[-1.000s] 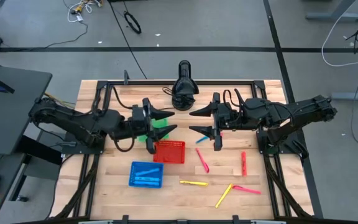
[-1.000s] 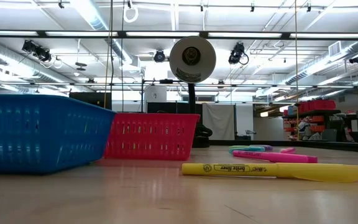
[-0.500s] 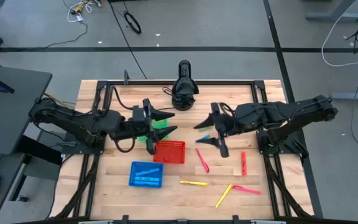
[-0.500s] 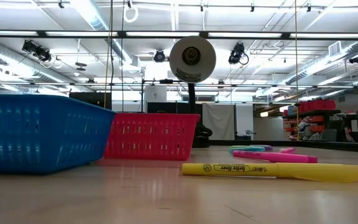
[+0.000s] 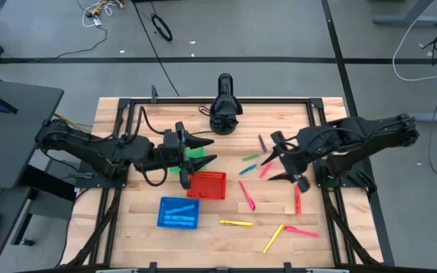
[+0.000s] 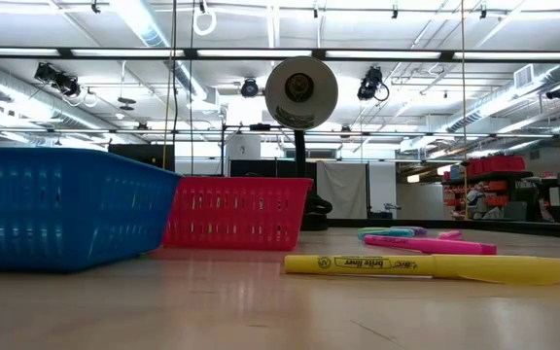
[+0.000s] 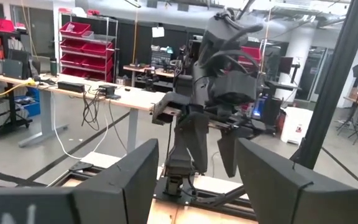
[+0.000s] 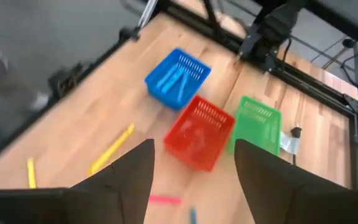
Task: Pick & Place Markers
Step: Put the orange highlighter pen into the blue bin
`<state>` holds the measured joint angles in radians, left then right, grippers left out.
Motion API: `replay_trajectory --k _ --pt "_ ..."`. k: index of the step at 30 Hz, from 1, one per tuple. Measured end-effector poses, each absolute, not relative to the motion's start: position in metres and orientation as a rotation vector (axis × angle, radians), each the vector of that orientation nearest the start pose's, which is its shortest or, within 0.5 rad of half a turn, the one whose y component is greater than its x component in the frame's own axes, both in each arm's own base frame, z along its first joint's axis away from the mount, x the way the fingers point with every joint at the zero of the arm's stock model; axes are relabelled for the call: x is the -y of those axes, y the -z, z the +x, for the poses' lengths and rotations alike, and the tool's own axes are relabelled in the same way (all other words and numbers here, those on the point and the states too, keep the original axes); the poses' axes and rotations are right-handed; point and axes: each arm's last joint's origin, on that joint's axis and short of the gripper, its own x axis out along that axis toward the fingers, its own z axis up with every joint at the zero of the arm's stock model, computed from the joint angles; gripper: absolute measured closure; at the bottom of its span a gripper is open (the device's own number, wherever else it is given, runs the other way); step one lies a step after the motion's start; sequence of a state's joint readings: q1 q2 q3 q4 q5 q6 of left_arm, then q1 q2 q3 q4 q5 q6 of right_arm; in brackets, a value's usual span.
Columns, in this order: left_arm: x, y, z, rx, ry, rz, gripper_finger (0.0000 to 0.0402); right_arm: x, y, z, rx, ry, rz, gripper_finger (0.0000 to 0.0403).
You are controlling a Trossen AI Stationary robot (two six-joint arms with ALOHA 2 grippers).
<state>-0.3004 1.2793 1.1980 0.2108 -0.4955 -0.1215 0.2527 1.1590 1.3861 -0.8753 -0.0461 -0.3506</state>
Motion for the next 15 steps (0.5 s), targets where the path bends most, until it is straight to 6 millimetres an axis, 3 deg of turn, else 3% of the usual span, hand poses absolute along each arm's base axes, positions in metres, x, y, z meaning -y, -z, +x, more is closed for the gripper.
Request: replay_trajectory --k 8,15 --pt "0.062 -0.408 0.279 0.14 -0.222 -0.22 0.0181 -0.046 -0.396 0.173 -0.726 -0.496 -0.588 0.0179" --pt "0.052 -0.408 0.281 0.145 -0.256 -0.223 0.0181 -0.041 -0.387 0.152 -0.887 -0.578 -0.669 0.0179"
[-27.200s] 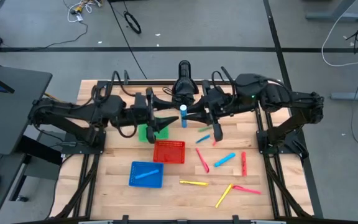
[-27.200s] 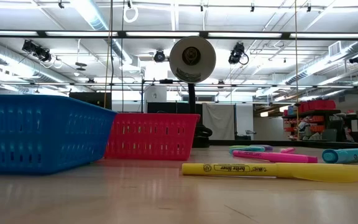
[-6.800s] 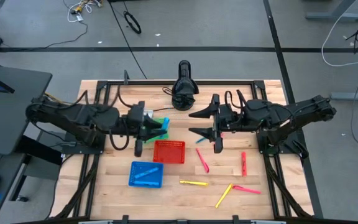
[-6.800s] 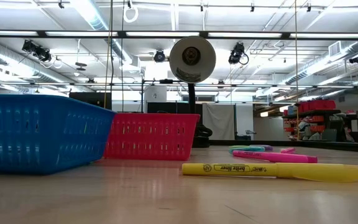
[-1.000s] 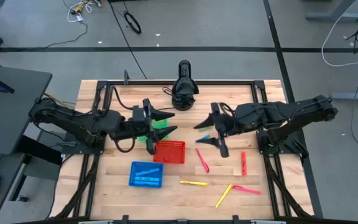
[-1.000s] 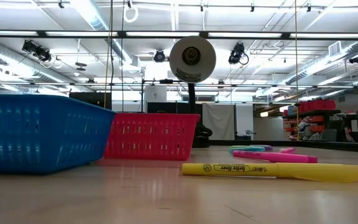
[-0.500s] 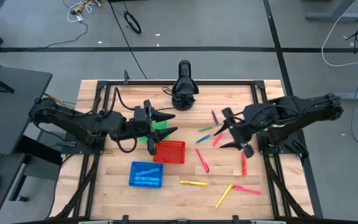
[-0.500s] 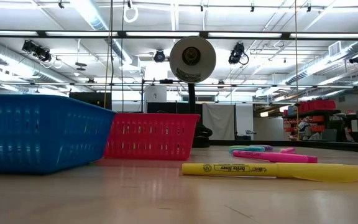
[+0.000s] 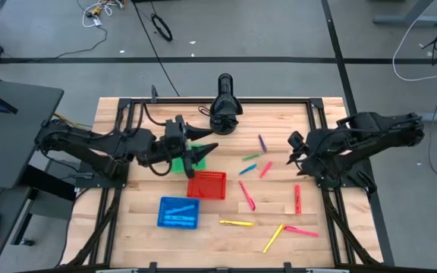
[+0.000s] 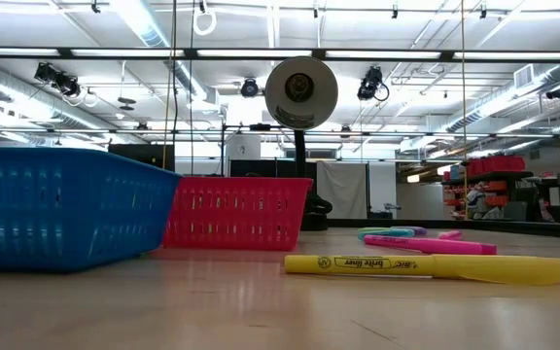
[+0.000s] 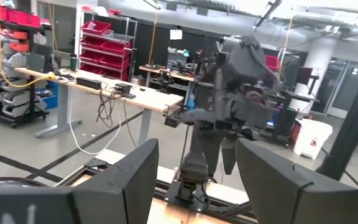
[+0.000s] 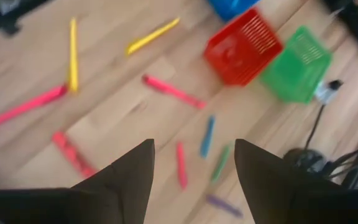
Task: Pick & Place Markers
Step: Put the orange highlighter pen into the blue bin
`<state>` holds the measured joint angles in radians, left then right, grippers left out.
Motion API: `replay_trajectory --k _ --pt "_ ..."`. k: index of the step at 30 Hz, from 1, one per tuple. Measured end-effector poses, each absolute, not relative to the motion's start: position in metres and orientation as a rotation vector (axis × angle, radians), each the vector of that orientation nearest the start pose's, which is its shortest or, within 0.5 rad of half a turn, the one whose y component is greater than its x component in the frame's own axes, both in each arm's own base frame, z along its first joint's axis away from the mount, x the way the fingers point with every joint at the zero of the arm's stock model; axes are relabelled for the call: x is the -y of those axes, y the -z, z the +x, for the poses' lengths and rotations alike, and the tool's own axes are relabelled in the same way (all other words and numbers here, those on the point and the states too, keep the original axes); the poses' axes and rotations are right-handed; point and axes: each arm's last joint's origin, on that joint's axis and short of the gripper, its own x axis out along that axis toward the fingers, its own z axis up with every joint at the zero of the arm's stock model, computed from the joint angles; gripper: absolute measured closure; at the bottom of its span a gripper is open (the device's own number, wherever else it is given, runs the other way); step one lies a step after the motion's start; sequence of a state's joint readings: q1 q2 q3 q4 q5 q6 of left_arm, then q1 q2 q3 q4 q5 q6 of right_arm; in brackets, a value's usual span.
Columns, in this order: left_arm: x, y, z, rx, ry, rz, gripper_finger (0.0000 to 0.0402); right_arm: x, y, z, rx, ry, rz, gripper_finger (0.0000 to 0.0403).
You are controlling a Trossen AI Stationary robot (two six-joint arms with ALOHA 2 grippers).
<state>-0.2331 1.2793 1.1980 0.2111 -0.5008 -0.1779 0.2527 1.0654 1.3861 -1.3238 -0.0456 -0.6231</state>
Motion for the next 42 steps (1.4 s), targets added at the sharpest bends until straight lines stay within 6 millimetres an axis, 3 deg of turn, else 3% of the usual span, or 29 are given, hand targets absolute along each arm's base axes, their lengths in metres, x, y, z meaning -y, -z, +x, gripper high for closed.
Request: replay_trajectory --k 8,21,27,42 --pt "0.047 -0.408 0.282 0.15 -0.274 -0.243 0.0181 -0.039 -0.381 0.139 -1.012 -0.67 -0.74 0.0179" --pt "0.048 -0.408 0.282 0.15 -0.271 -0.243 0.0181 -0.052 -0.374 0.128 -0.993 -0.836 -0.894 0.0179" --pt "0.048 -0.408 0.282 0.15 -0.271 -0.243 0.0181 -0.056 -0.348 0.13 -1.101 -0.846 -0.892 0.0179" --pt "0.048 -0.408 0.282 0.15 -0.271 -0.242 0.0181 -0.06 -0.257 0.134 -1.306 -0.861 -0.89 0.0179"
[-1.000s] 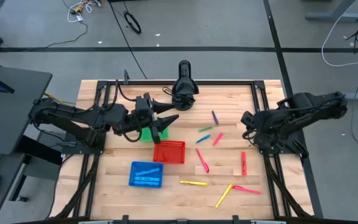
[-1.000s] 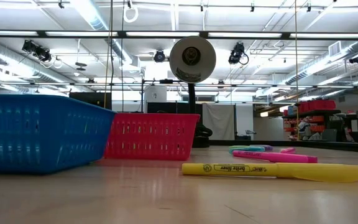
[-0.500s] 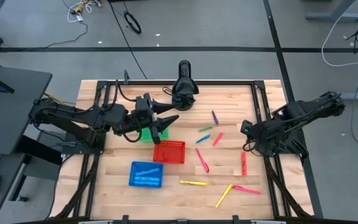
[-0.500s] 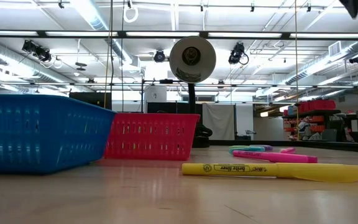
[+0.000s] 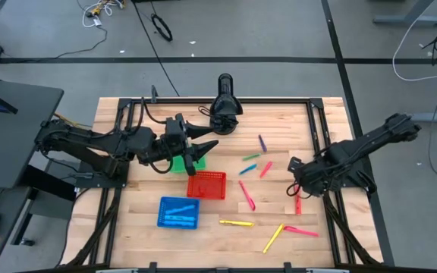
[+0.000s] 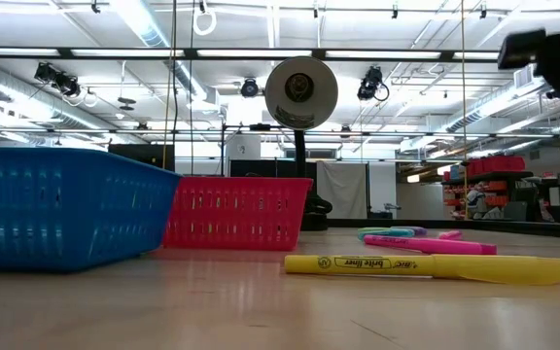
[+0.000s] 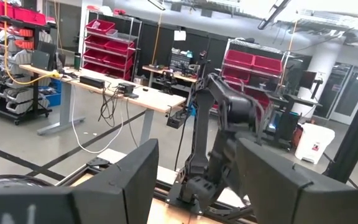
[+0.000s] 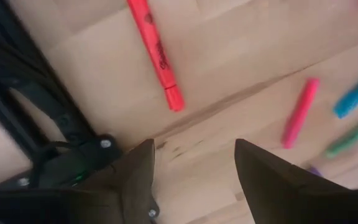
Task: Pick & Place Markers
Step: Put the orange highlighter pen into the blue bin
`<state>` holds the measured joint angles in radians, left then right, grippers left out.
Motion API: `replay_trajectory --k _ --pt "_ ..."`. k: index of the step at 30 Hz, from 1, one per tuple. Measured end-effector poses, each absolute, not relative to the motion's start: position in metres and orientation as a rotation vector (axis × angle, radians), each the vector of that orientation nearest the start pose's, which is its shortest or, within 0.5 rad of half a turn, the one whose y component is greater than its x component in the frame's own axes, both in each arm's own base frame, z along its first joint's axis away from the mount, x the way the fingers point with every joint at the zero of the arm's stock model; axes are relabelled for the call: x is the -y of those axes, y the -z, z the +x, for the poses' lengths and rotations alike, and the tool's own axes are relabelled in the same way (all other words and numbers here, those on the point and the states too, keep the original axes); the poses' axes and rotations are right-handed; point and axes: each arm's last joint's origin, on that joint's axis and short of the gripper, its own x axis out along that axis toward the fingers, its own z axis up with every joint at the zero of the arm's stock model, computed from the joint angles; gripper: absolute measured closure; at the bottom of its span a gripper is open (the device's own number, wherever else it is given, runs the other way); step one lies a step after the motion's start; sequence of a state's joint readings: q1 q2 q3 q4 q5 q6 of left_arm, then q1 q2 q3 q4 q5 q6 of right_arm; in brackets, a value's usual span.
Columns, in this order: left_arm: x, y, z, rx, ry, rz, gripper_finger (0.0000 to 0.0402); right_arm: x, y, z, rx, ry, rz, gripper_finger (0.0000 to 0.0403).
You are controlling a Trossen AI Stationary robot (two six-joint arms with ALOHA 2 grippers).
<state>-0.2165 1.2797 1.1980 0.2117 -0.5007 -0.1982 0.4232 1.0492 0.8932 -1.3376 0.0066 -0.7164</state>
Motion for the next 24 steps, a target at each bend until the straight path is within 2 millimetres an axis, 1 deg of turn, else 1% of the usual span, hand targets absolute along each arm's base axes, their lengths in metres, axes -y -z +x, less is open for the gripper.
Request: replay_trajectory --k 3,6,9,14,18,24 --pt "0.048 -0.408 0.282 0.151 -0.271 -0.243 0.0181 -0.06 -0.243 0.136 -1.321 -0.799 -0.894 0.0179" --pt "0.048 -0.408 0.282 0.15 -0.271 -0.243 0.0181 -0.061 -0.234 0.135 -1.322 -0.793 -0.896 0.0179" --pt "0.048 -0.408 0.282 0.151 -0.271 -0.242 0.0181 -0.065 -0.226 0.132 -1.317 -0.824 -0.912 0.0179" --pt "0.048 -0.408 0.282 0.151 -0.271 -0.242 0.0181 -0.075 -0.215 0.132 -1.24 -0.864 -0.944 0.0179" --pt "0.048 -0.408 0.282 0.151 -0.271 -0.243 0.0181 -0.084 -0.205 0.13 -1.18 -0.919 -0.92 0.0179" --pt "0.048 -0.408 0.282 0.151 -0.272 -0.243 0.0181 -0.091 -0.183 0.122 -1.2 -0.996 -0.97 0.0179"
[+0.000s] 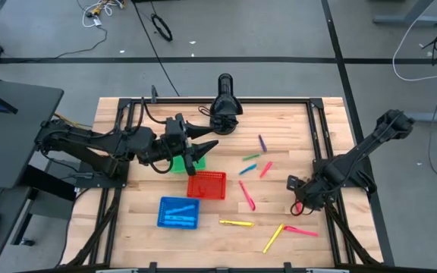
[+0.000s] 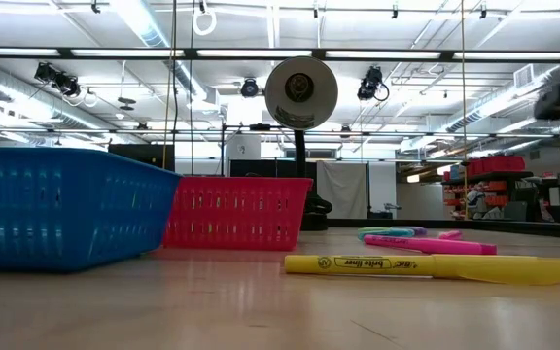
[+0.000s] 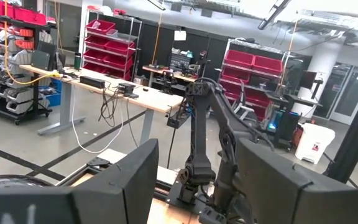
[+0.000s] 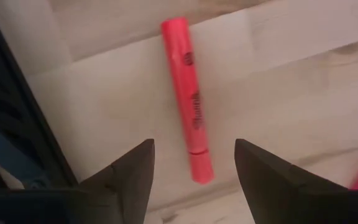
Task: Pick & Place Markers
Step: Put the orange highlighter pen into the blue bin
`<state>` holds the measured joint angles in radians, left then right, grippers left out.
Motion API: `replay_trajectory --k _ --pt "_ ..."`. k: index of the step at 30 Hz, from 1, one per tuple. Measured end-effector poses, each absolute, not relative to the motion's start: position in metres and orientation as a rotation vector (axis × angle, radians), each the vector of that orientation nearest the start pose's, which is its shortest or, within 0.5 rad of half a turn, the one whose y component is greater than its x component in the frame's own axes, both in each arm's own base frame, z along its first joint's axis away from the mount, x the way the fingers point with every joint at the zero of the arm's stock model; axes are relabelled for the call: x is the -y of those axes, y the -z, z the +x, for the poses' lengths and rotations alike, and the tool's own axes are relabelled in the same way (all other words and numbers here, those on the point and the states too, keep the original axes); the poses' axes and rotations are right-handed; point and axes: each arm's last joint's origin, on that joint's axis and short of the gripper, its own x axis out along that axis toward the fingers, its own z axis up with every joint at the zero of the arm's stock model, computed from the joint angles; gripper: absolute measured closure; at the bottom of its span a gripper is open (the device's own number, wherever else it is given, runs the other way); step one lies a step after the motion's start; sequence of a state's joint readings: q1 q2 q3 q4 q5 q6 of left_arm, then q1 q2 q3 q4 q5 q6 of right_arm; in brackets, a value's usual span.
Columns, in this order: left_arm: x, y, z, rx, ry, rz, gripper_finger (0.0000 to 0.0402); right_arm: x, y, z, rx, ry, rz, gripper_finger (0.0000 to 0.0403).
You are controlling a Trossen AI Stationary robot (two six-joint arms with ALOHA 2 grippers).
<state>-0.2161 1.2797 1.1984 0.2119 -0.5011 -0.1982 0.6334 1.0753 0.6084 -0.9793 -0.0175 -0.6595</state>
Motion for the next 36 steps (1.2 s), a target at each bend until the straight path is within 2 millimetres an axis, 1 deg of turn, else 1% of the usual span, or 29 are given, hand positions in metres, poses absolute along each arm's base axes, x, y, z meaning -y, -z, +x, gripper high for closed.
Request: replay_trajectory --k 3,6,11,14,18,21,23,25,33,34,36 --pt "0.048 -0.408 0.282 0.151 -0.271 -0.243 0.0181 -0.091 -0.173 0.12 -1.215 -1.013 -0.987 0.0179" --pt "0.048 -0.408 0.282 0.151 -0.271 -0.243 0.0181 -0.094 -0.165 0.12 -1.194 -1.032 -1.008 0.0179" --pt "0.047 -0.408 0.282 0.151 -0.273 -0.243 0.0181 -0.097 -0.158 0.125 -1.151 -1.061 -1.062 0.0179" --pt "0.047 -0.408 0.282 0.151 -0.273 -0.243 0.0181 -0.099 -0.149 0.128 -1.139 -1.085 -1.09 0.0179" --pt "0.047 -0.408 0.282 0.151 -0.273 -0.243 0.0181 -0.1 -0.136 0.129 -1.159 -1.087 -1.127 0.018" --pt "0.047 -0.408 0.282 0.151 -0.273 -0.243 0.0181 -0.1 -0.133 0.13 -1.174 -1.105 -1.143 0.0188" --pt "0.047 -0.408 0.282 0.151 -0.273 -0.243 0.0181 -0.101 -0.133 0.13 -1.171 -1.119 -1.143 0.0201" --pt "0.047 -0.408 0.282 0.151 -0.273 -0.243 0.0181 -0.101 -0.132 0.129 -1.172 -1.123 -1.141 0.0222" --pt "0.047 -0.408 0.282 0.151 -0.273 -0.244 0.0181 -0.1 -0.132 0.128 -1.206 -1.106 -1.078 0.0343" --pt "0.047 -0.408 0.282 0.151 -0.273 -0.243 0.0181 -0.1 -0.132 0.128 -1.209 -1.106 -1.068 0.0353" --pt "0.047 -0.408 0.282 0.151 -0.273 -0.242 0.0181 -0.101 -0.132 0.128 -1.216 -1.097 -1.049 0.0358"
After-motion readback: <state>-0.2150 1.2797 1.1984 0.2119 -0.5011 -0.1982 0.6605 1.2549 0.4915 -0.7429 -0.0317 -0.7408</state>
